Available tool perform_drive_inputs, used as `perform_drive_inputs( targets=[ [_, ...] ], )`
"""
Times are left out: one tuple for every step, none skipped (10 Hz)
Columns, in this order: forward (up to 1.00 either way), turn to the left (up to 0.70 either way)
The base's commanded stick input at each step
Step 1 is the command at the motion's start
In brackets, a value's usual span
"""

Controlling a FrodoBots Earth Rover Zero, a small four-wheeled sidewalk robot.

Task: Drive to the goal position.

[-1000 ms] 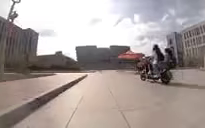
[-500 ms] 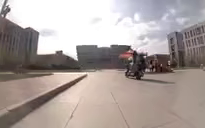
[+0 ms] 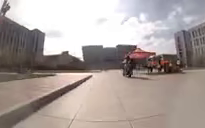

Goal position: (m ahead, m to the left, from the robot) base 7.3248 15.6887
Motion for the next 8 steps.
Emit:
perform_drive_inputs(
  targets=[
    [1.0, 0.18],
    [1.0, 0.41],
    [1.0, 0.34],
    [1.0, 0.02],
    [1.0, 0.02],
    [1.0, 0.02],
    [1.0, 0.02],
    [1.0, 0.01]
  ],
)
